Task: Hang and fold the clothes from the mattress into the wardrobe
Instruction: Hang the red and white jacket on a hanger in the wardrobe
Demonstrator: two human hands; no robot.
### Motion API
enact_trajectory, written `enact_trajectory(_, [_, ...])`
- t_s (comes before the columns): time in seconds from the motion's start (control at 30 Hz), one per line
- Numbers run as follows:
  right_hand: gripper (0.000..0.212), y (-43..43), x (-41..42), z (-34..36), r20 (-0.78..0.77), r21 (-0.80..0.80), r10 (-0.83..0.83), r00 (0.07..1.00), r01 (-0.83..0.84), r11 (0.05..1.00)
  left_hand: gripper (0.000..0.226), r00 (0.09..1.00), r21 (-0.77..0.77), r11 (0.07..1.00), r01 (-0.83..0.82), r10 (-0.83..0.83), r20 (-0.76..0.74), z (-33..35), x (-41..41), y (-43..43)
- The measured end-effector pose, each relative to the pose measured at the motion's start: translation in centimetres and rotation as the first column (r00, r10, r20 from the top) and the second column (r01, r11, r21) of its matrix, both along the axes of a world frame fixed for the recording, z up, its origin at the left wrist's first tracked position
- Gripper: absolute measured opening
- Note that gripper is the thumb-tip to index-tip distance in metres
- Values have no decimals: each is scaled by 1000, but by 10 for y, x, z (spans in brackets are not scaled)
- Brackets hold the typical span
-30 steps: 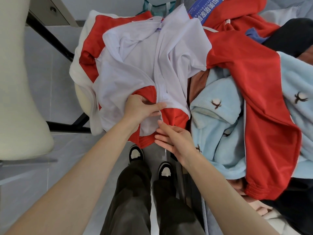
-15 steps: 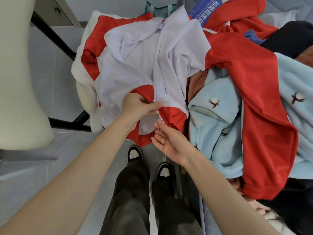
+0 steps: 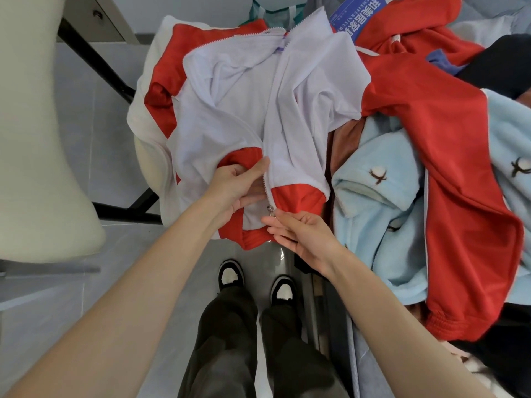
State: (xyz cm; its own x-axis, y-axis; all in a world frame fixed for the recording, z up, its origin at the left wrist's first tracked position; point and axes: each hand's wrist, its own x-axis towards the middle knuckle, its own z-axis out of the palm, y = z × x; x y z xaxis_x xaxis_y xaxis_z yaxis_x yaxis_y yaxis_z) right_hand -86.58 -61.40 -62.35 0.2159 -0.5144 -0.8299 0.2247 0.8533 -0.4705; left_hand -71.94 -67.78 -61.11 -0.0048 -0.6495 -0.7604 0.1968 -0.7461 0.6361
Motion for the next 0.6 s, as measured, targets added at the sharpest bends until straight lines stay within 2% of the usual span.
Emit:
enact_trajectory(0.1, [14,4,6,-2,-27,5,-53,998,53,999,28,997,66,995,-75,74,12,-7,5,-6])
enact_trajectory(0.2, [13,7,13,-3,31,63,-179,983,177,982,22,981,91,980,-178,184,-62,-10,13,-4])
enact_trajectory(0.27, [10,8,16,-4,118,90,-292,949,283,955,10,985,79,992,-100,110,-133,-10,18,2])
enact_trajectory(0.4, [10,2,16,4,249,129,-529,811,514,848,12,965,75,996,-52,69,-253,-2,19,13])
enact_trajectory(0.43, [9,1,15,7,237,122,-553,799,540,832,11,960,74,995,-64,81,-268,-1,17,16])
enact_trajectory(0.53, [8,-1,19,13,167,64,-509,845,506,860,7,943,76,992,-100,119,-311,4,14,25])
enact_trajectory(0.6, [9,0,23,14,163,51,-473,866,471,881,7,956,59,995,-84,97,-275,4,11,32])
